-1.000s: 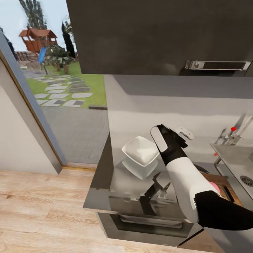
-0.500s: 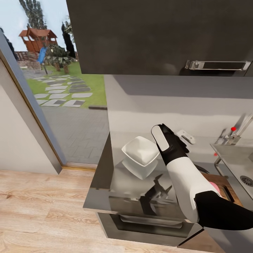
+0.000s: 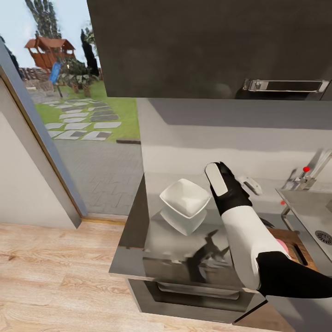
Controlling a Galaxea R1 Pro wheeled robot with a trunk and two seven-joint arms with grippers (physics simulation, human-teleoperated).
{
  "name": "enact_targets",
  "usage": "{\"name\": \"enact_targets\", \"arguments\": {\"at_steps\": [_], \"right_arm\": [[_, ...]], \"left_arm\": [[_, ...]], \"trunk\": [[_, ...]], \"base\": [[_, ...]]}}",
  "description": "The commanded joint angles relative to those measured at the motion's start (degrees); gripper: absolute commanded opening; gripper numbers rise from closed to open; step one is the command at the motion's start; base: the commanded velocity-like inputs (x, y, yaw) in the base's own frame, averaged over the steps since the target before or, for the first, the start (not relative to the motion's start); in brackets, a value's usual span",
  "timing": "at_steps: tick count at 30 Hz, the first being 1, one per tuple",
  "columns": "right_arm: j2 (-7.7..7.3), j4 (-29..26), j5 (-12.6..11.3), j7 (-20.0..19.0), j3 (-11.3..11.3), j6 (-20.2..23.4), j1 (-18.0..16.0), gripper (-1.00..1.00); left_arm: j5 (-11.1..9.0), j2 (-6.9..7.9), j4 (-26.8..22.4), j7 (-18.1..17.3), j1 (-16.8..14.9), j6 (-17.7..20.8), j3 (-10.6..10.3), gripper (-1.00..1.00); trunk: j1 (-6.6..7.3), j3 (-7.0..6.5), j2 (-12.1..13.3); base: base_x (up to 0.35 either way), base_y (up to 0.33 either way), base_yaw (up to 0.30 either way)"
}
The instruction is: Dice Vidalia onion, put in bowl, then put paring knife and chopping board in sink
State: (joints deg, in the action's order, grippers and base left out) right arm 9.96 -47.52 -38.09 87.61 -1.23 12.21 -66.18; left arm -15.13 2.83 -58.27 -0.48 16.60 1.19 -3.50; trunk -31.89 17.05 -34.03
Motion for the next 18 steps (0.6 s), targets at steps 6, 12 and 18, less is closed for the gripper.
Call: {"name": "enact_targets", "arguments": {"at_steps": [6, 12, 18], "right_arm": [[0.04, -0.12, -0.14, 0.28, -0.83, 0.48, -0.05, 1.0], [0.04, -0.12, -0.14, 0.28, -0.79, 0.45, -0.03, 1.0], [0.04, -0.12, -0.14, 0.35, -0.81, 0.45, -0.02, 1.0]], "left_arm": [[-0.6, 0.07, -0.19, -0.05, 0.01, 0.08, -0.1, 1.0], [-0.6, 0.07, -0.21, -0.05, 0.01, 0.06, -0.1, 1.0], [-0.6, 0.07, -0.15, -0.05, 0.01, 0.05, -0.1, 1.0]], "trunk": [[-0.02, 0.08, -0.08], [-0.02, 0.08, -0.08], [-0.02, 0.08, -0.08]], "base": [[0.024, 0.0, 0.0], [0.221, 0.0, 0.0], [0.322, -0.057, 0.0]]}}
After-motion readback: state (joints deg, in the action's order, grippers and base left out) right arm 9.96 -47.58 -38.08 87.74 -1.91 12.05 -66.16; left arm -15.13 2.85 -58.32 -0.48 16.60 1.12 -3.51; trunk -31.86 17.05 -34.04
